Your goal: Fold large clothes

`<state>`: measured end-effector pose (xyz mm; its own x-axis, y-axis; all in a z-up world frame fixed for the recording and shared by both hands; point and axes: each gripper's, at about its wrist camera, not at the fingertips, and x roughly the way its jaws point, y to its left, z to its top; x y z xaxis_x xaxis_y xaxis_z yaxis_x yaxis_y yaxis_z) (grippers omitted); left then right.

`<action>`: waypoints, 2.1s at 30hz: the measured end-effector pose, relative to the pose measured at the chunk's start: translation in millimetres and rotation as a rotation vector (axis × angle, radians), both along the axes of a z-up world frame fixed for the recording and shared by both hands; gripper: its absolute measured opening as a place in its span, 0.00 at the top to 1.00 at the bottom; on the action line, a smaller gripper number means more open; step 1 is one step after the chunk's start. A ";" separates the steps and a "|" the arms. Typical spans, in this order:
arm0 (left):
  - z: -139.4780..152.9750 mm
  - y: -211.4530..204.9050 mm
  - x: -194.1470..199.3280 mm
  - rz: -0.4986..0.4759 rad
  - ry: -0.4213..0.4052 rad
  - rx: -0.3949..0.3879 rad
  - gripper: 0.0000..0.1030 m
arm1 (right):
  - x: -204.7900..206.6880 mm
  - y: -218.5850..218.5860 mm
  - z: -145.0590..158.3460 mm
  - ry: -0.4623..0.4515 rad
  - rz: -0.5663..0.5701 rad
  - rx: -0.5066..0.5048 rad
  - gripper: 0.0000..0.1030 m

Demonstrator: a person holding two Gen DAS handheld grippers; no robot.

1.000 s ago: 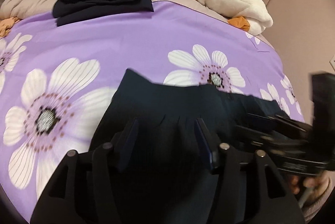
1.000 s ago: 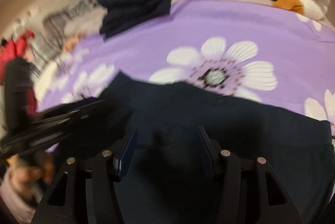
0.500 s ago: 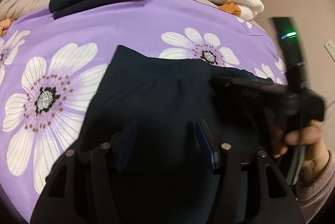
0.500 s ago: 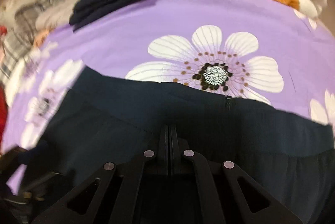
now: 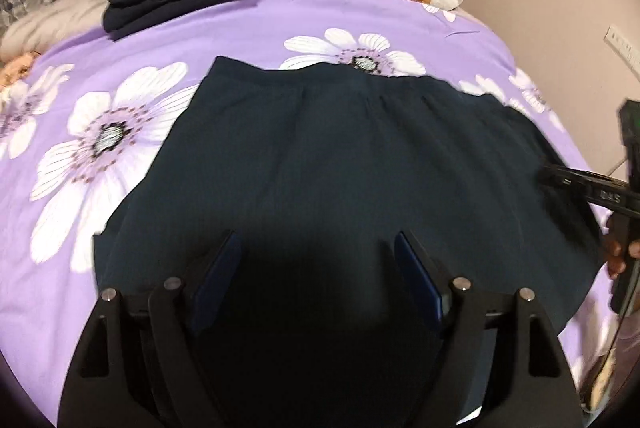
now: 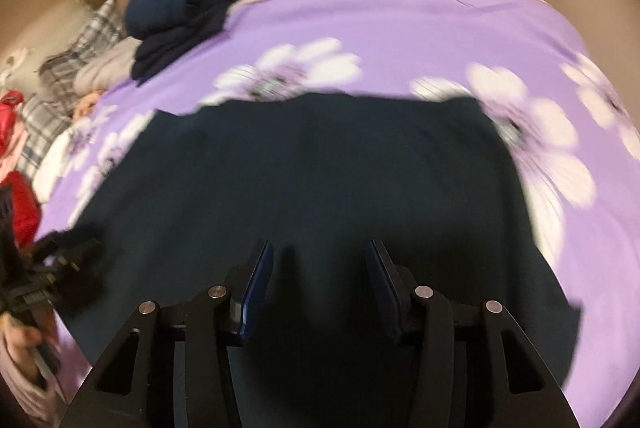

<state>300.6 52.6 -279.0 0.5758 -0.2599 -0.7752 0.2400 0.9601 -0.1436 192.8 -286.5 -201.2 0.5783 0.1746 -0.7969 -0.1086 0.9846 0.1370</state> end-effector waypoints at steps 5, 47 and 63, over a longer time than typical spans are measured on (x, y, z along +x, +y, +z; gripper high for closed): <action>-18.9 12.3 -11.7 0.029 0.030 0.030 0.20 | -27.7 -56.3 -18.2 0.005 -0.183 -0.064 0.51; 69.9 36.1 -157.8 0.230 -0.036 0.027 0.01 | -167.5 -23.4 71.9 -0.175 -0.126 0.016 0.30; 156.3 -17.4 -194.8 0.174 -0.132 0.061 0.00 | -194.2 11.9 125.6 -0.292 -0.040 -0.026 0.01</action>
<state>105.8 35.2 -122.8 0.7053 -0.1026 -0.7014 0.0829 0.9946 -0.0621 -1.4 -274.6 -75.5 0.7895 0.1290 -0.6000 -0.1011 0.9916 0.0802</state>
